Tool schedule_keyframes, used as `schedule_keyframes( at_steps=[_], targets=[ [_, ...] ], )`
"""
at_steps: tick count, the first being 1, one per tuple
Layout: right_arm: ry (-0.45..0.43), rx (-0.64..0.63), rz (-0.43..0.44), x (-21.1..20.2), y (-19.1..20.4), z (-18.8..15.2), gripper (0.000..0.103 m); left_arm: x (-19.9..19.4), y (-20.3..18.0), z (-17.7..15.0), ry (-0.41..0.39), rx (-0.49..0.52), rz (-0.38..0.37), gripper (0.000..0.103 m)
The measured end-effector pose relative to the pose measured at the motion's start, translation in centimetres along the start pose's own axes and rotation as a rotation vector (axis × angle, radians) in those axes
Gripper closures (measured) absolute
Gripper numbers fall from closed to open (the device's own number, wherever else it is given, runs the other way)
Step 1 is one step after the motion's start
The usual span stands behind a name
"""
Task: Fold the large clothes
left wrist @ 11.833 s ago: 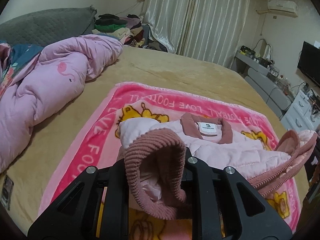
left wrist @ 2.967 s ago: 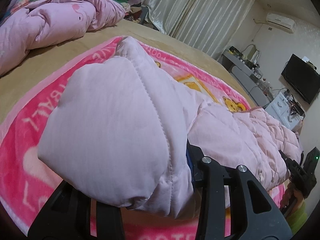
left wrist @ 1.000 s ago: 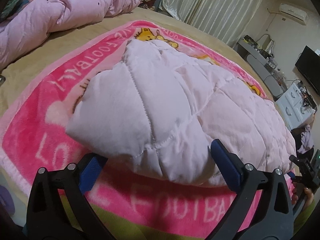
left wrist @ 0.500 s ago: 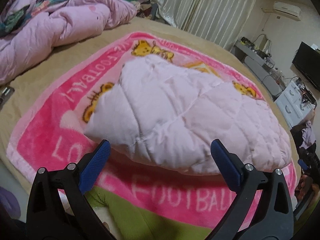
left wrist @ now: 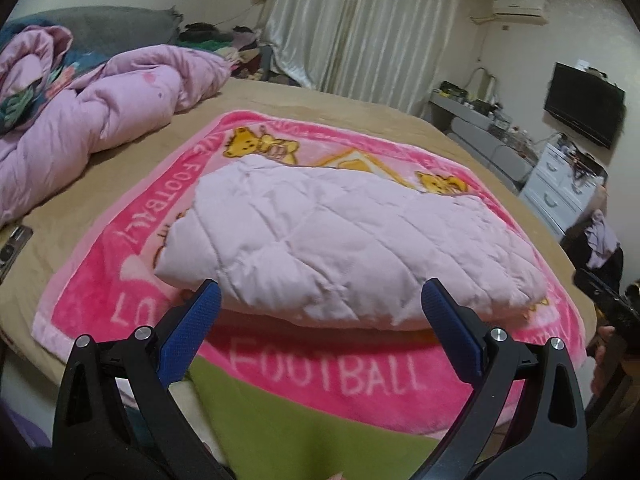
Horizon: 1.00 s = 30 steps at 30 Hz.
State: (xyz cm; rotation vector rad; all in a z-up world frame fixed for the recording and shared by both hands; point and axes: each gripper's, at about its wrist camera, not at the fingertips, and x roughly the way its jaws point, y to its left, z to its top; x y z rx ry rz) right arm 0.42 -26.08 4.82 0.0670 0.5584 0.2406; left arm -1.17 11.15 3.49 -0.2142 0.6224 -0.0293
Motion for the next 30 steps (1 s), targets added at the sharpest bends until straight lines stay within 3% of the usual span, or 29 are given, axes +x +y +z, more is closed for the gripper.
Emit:
schedule_keyframes(
  at_steps=[6,11,30],
  targets=[
    [-0.022,-0.075,0.035,-1.4,2.8,-1.7,0.004,-1.1,-1.8,-1.2,-0.007,0.026,-0.027,0.009],
    [0.03,-0.088,0.058,-0.5,4.1,-3.0,0.004,-0.9,-2.8,-2.2,0.015,0.035,-0.038,0.009],
    [0.03,-0.087,0.07,-0.6,4.7,-3.3,0.004,-1.0,-3.0,-3.0,0.038,0.029,-0.007,0.009]
  ],
)
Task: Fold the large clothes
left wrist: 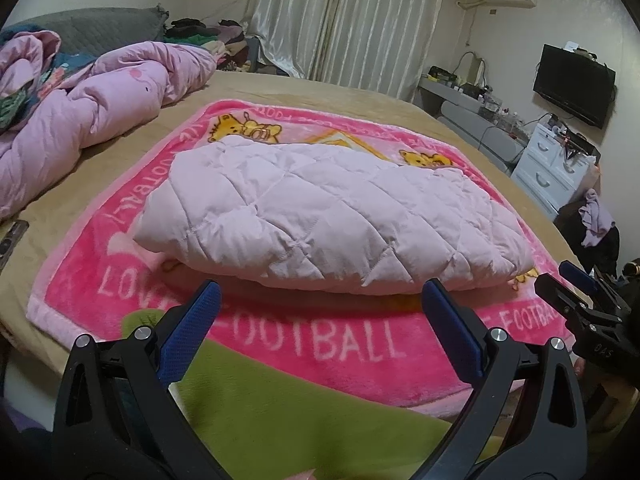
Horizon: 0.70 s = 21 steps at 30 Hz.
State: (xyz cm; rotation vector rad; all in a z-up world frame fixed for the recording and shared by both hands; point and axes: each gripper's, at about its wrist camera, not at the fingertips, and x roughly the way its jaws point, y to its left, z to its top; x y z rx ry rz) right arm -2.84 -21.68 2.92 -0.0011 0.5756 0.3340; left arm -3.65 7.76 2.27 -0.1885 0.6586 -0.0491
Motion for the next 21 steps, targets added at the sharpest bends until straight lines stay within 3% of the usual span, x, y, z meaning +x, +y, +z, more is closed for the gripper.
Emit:
schedule_keyframes(
  at_steps=[21],
  targets=[
    [0.013,0.003,0.009,0.39,0.19,-0.04,0.004,-0.18,0.09,-0.01,0.003,-0.005,0.012,0.009]
  ],
)
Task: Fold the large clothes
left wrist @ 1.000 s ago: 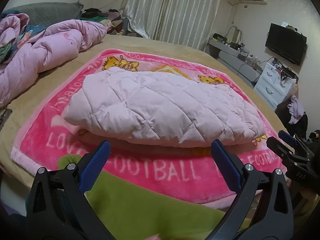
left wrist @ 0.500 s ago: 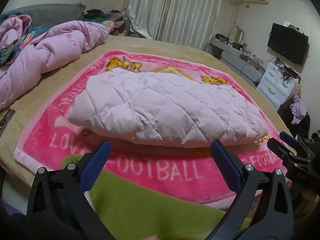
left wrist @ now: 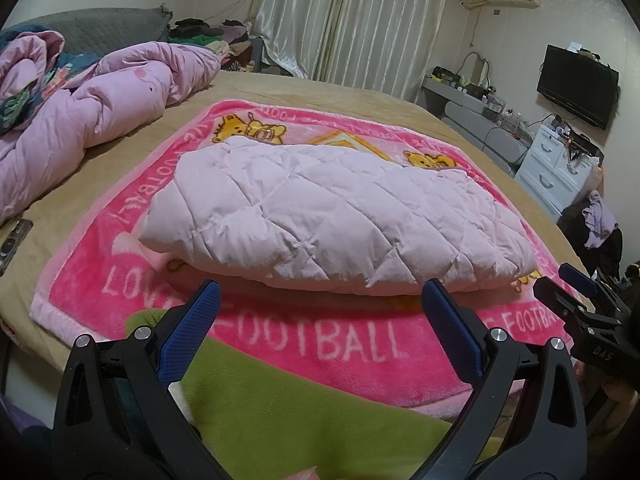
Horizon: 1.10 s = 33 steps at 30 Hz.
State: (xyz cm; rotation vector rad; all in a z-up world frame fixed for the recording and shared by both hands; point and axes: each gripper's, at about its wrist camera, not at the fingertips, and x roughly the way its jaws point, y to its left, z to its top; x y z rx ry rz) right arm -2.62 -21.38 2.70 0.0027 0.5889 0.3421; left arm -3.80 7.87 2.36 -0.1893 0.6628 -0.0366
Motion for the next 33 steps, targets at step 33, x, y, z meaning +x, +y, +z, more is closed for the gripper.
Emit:
schedule_keyframes(
  at_steps=[33],
  targets=[
    [0.003,-0.004,0.007,0.31,0.46,0.09,0.004,-0.16,0.18,0.24,0.006,0.002,0.01,0.009]
  ],
)
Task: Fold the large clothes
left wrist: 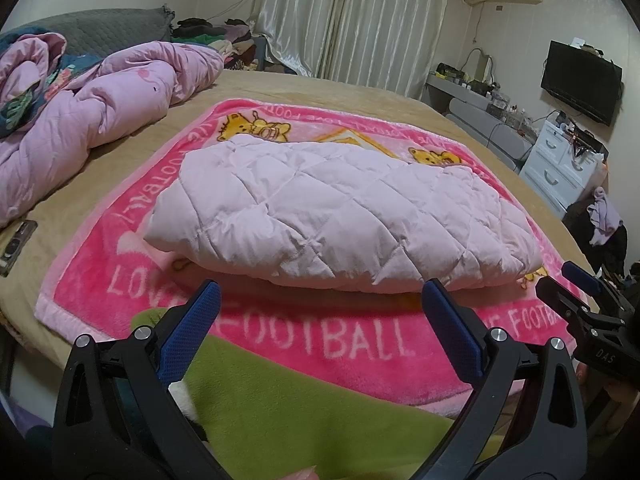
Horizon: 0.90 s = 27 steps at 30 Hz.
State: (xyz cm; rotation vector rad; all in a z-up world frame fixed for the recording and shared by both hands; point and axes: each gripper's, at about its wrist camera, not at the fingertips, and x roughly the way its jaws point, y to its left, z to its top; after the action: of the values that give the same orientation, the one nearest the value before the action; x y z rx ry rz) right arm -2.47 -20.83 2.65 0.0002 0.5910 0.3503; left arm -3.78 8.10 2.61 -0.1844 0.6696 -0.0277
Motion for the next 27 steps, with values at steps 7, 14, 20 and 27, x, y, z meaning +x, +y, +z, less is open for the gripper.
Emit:
schedule_keyframes(
  at_steps=[7,14,20,27],
  targets=[
    [0.004,-0.002,0.0,0.07,0.07,-0.14,0.004,0.0,-0.05,0.0,-0.001,-0.002,0.003,0.009],
    [0.008,-0.008,0.003,0.18,0.16,-0.51,0.004,-0.17,0.37,-0.14,0.002,-0.002,0.001,0.009],
    [0.011,-0.013,0.001,0.21,0.15,-0.73,0.004,-0.28,0.49,-0.39,0.003,-0.001,0.003,0.009],
    [0.012,-0.017,0.001,0.25,0.16,-0.79,0.004,-0.35,0.84,-0.54,0.007,-0.006,-0.013,0.009]
  ],
)
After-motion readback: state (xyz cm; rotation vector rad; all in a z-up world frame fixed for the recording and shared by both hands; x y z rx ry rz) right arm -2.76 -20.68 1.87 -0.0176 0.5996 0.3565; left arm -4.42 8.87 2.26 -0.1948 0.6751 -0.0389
